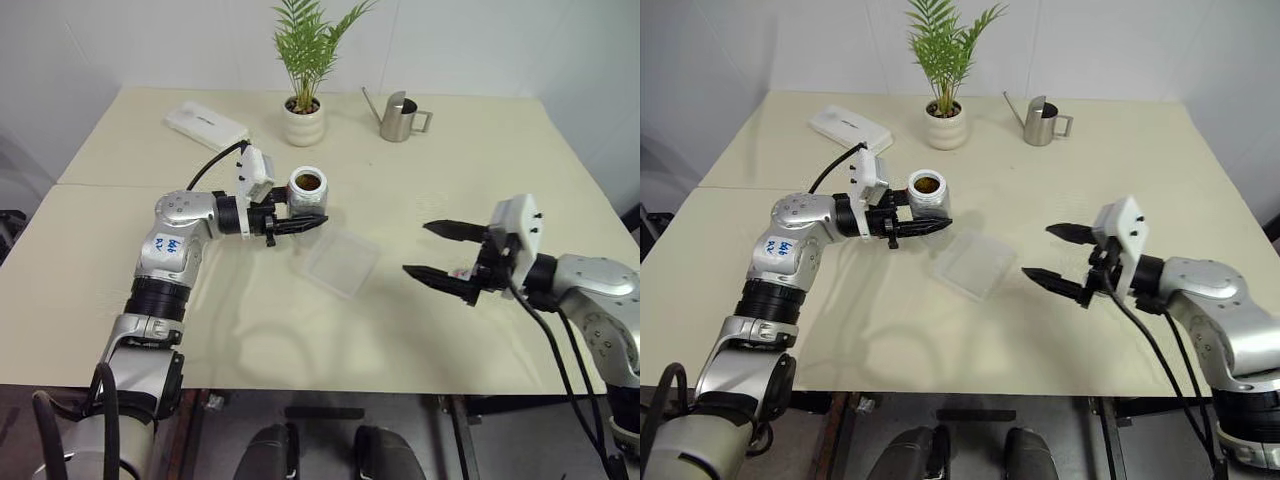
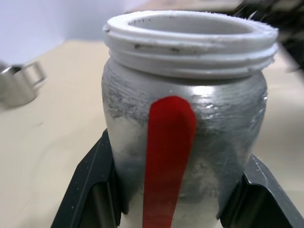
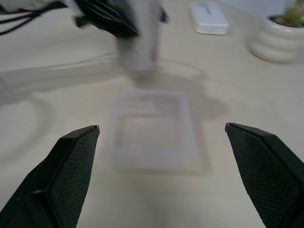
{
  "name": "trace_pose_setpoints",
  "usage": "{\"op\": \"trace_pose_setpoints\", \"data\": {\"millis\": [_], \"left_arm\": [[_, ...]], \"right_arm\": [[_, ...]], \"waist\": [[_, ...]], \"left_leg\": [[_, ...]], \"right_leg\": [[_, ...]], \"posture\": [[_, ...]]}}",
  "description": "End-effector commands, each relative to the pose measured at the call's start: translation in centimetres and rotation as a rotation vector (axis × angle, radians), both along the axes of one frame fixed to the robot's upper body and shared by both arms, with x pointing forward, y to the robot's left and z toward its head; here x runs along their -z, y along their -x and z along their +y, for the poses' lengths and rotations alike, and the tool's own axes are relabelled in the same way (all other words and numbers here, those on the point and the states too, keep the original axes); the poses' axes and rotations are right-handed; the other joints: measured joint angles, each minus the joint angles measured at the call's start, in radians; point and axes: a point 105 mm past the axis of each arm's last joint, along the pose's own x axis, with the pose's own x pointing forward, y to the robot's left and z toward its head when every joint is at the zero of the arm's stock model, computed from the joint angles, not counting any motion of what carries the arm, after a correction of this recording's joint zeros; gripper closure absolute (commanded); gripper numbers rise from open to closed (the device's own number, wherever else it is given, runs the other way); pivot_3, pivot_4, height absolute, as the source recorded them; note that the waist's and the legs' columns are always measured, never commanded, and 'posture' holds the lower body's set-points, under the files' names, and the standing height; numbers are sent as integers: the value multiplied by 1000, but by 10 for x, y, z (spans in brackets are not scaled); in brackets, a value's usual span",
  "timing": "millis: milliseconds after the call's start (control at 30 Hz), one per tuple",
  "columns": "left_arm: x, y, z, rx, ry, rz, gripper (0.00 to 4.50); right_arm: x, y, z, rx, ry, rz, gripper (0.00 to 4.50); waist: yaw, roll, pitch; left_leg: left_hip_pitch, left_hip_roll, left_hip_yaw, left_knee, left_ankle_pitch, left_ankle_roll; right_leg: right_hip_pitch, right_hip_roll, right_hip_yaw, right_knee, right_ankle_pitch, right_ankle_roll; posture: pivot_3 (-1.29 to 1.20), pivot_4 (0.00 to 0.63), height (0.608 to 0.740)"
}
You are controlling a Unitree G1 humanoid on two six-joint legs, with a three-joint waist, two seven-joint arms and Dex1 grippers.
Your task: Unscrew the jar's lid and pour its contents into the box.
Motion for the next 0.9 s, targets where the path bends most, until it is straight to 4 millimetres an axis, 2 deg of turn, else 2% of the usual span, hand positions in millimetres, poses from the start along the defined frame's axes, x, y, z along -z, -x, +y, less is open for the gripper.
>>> {"op": "trace_pose_setpoints", "data": {"millis": [33, 133, 233, 333, 400, 467, 567, 700, 900], "left_arm": [[-15, -4, -3, -25, -4, -89, 2526], [-17, -12, -6, -100, -62, -187, 2526], [-31, -16, -11, -170, -96, -393, 2526], [-49, -14, -28, -253, -289, -866, 2526], [-45, -3, -44, -189, -502, -1275, 2526], [-35, 1, -52, -117, -601, -1500, 2526], [-35, 2, -62, -108, -621, -1737, 2526], [-40, 1, -68, -157, -625, -2000, 2526], [-30, -7, -68, -178, -654, -2133, 2526]], "right_arm": [[-4, 1, -1, 11, 7, -39, 31], [1, 0, -6, 26, 16, -31, 31], [3, 0, -9, 42, 4, -24, 31], [9, -3, -17, 86, -8, -6, 31], [13, -4, -21, 105, -14, 2, 31], [14, -4, -22, 113, -21, 6, 31], [17, -4, -22, 119, -36, 16, 31], [22, -3, -21, 122, -47, 25, 31], [23, -2, -19, 126, -73, 30, 31]], "waist": [[4, 0, 0], [6, 0, 0], [4, 0, 0], [6, 0, 0], [6, 0, 0], [5, 0, 0], [5, 0, 0], [5, 0, 0], [5, 0, 0]], "left_leg": [[0, 0, 0, 0, 0, 0], [-1, 0, 0, 1, -1, 1], [-1, 0, 1, 1, -1, 2], [-1, 0, 0, 1, -1, 2], [-1, -1, 1, 1, -1, 2], [-1, -1, 2, -1, -1, 3], [-1, -2, 4, -1, -3, 5], [-2, -1, 4, -1, -4, 6], [-3, -1, 5, 0, -4, 7]], "right_leg": [[0, 0, 0, -1, 0, 0], [0, 0, -1, -2, 0, 1], [1, 0, 0, -3, 1, 3], [1, 0, 0, -3, 2, 3], [1, -1, 0, -3, 2, 3], [1, -1, 1, -4, 2, 3], [0, -1, 2, -4, 2, 3], [-2, -1, 2, -4, 2, 4], [-2, -2, 2, -3, 2, 4]], "posture": [[0, 150, 740], [0, 150, 740], [0, 150, 740], [0, 150, 740], [0, 150, 740], [0, 150, 740], [0, 150, 740], [0, 150, 740], [0, 150, 740]]}}
